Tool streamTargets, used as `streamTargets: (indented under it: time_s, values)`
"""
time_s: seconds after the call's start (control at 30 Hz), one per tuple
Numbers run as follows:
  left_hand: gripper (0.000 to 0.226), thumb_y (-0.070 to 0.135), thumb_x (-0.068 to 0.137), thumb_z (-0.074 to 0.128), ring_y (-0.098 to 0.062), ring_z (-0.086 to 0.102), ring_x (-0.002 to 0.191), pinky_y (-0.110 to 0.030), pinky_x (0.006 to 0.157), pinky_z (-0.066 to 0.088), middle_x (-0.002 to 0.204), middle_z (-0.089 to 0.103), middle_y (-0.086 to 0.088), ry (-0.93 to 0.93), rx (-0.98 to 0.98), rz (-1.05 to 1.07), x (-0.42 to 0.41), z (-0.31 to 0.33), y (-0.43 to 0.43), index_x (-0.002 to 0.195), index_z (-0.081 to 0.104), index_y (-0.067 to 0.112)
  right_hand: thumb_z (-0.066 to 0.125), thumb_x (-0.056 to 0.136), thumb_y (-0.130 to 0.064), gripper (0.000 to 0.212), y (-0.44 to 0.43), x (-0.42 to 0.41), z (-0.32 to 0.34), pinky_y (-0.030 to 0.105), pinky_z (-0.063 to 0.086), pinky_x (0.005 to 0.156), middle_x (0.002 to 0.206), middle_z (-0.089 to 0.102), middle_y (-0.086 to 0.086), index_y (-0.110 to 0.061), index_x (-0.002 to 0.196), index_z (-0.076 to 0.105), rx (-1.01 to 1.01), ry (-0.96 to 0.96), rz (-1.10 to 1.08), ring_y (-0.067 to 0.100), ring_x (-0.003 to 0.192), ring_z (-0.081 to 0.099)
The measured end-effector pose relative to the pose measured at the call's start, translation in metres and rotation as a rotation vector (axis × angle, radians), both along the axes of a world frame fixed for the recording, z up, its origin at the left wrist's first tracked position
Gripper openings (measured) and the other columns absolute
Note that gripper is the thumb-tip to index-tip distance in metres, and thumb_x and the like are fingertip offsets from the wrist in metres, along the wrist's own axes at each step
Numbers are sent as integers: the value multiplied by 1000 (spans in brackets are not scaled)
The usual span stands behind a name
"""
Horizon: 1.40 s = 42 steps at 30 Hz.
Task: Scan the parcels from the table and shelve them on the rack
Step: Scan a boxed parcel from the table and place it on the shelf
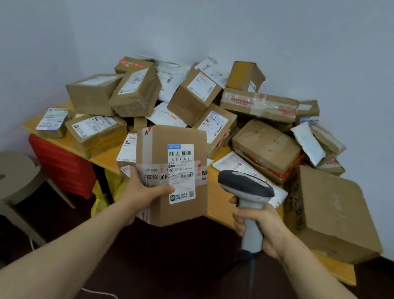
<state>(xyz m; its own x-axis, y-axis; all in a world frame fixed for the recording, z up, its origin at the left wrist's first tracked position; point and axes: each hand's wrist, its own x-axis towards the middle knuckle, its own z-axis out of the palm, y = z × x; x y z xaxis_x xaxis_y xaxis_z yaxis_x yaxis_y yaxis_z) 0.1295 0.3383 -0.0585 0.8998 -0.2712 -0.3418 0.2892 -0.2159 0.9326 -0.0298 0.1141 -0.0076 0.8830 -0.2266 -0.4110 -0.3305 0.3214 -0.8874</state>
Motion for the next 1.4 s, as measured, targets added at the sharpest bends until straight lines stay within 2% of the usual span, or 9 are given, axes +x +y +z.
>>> streamTargets:
  time_s: [0.07,0.17,0.33,0.5,0.67,0.83,1.13,1.27,1.4]
  values:
    - [85,18,62,88,-18,58,104,-37,85,46,116,60,3,-5,-12,-4,-6,3,1,129,36,19,75,66,-4,31,13,-8,11,28,38,48,55,45,10,-2,93,60,-21,-14,6,18,45,42]
    - [82,17,62,89,-21,58,107,-38,89,48,117,59,-1,-34,12,-1,-9,10,5,124,36,17,82,58,-11,39,24,-13,26,27,38,47,53,46,9,-2,89,60,-80,-16,11,18,43,41]
    - [82,27,58,91,-26,52,114,-46,98,46,121,53,-5,-85,93,35,-6,26,9,116,33,20,82,56,-12,34,28,-13,43,24,37,44,52,45,10,-5,77,56,-119,-8,25,19,40,39]
    - [121,39,38,87,-30,47,123,-50,102,43,136,45,-11,-72,109,33,-10,40,7,139,25,16,80,55,-10,31,25,-17,52,24,36,45,50,45,9,-6,74,55,-110,-29,40,18,40,38]
    - [126,43,38,86,-31,45,126,-50,104,41,138,43,-12,-77,149,50,-14,42,5,143,21,16,78,55,-10,31,19,-20,60,24,34,46,50,44,9,-4,74,55,-104,-52,39,18,40,38]
    - [110,45,38,84,-30,43,126,-51,103,41,133,47,-11,-87,183,57,-19,43,2,130,31,18,75,70,2,21,14,-27,62,24,33,46,49,44,9,-4,74,54,-111,-42,38,18,40,37]
    - [120,47,38,82,-29,43,125,-45,105,41,135,43,-12,-84,261,131,-31,42,17,140,27,15,72,76,2,19,8,-34,67,25,34,47,50,45,9,-3,74,54,-137,-25,75,19,41,38]
    - [113,48,37,82,-30,42,127,-46,105,40,135,44,-12,-81,297,187,-37,41,30,134,32,17,71,76,3,23,9,-35,68,24,35,46,50,46,9,-5,65,53,-138,-11,111,18,41,39]
    - [126,50,36,82,-32,42,127,-47,106,40,137,42,-13,-70,321,227,-43,40,43,142,24,14,72,76,2,18,11,-37,68,24,37,44,52,47,9,-4,73,56,-93,-19,163,17,41,41]
